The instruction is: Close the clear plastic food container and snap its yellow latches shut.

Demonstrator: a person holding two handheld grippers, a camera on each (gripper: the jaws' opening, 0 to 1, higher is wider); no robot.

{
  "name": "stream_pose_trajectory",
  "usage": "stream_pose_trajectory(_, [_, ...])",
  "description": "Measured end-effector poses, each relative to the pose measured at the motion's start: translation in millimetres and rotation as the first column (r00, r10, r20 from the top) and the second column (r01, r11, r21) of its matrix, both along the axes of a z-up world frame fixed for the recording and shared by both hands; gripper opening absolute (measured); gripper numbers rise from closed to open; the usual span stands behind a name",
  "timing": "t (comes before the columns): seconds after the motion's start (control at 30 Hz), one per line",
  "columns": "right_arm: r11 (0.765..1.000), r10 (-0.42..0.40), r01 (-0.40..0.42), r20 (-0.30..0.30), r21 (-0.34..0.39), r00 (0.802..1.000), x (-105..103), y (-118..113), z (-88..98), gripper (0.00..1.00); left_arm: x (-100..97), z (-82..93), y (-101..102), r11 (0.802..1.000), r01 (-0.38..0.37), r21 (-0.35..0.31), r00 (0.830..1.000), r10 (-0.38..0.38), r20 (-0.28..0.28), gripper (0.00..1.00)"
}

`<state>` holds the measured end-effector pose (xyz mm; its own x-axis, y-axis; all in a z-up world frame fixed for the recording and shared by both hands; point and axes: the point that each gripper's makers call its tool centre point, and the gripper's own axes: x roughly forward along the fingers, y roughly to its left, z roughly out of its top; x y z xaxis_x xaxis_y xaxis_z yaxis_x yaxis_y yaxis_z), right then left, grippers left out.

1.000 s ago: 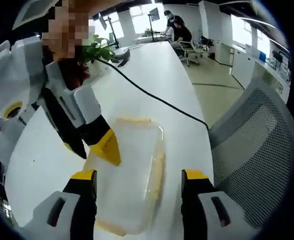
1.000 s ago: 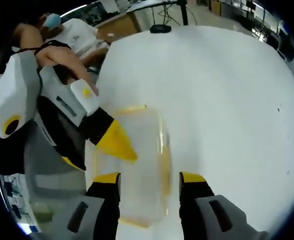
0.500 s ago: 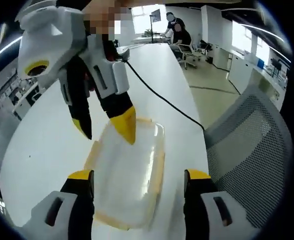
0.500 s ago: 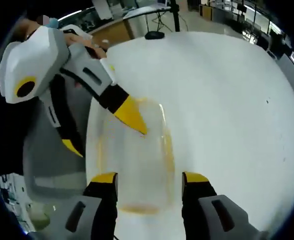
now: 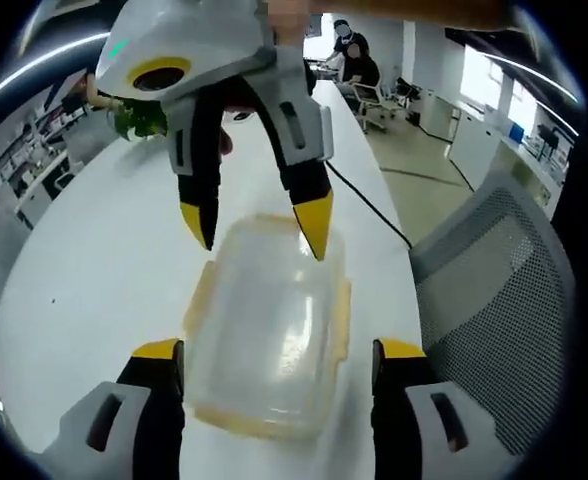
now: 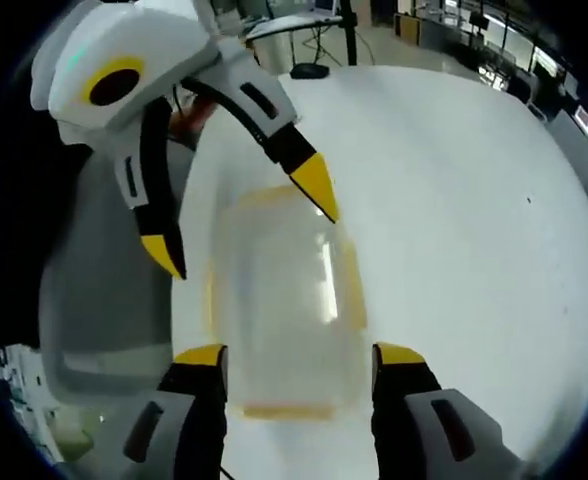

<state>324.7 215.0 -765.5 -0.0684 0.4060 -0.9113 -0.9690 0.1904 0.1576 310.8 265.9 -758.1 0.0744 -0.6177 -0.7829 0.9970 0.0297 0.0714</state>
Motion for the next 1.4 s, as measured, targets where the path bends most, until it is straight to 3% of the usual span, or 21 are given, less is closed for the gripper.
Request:
stream_pose_trajectory(0.2, [1.000, -0.003, 0.003, 0.016, 0.017, 1.000, -5, 0, 1.5, 0.64, 4.2, 2.7, 1, 1.000, 0.008, 0.013, 1.000, -0.007, -0.021, 0.78])
stream_pose_trajectory(0.57, [0.999, 0.046, -0.046, 0.052, -0.014, 0.998, -15, -7, -8.2, 0.77, 4.3, -9.1, 9, 0.990, 0.091, 0.107, 0.995, -0.086, -0.053, 0.86])
stream_pose_trajectory(0.87, [0.997, 0.072, -0.070, 0.073, -0.030, 0.995, -16, -4, -13.5, 0.78, 8.6, -21.3, 15, 0.973, 0.135, 0.187, 0.991, -0.131, -0.032, 0.87])
stream_pose_trajectory(1.4, [0.990, 0.121, -0.112, 0.112, -0.088, 0.986, -17, -5, -22.5, 0.78, 9.9, -33.9, 11, 0.957, 0.156, 0.244, 0.988, -0.156, -0.022, 0.83])
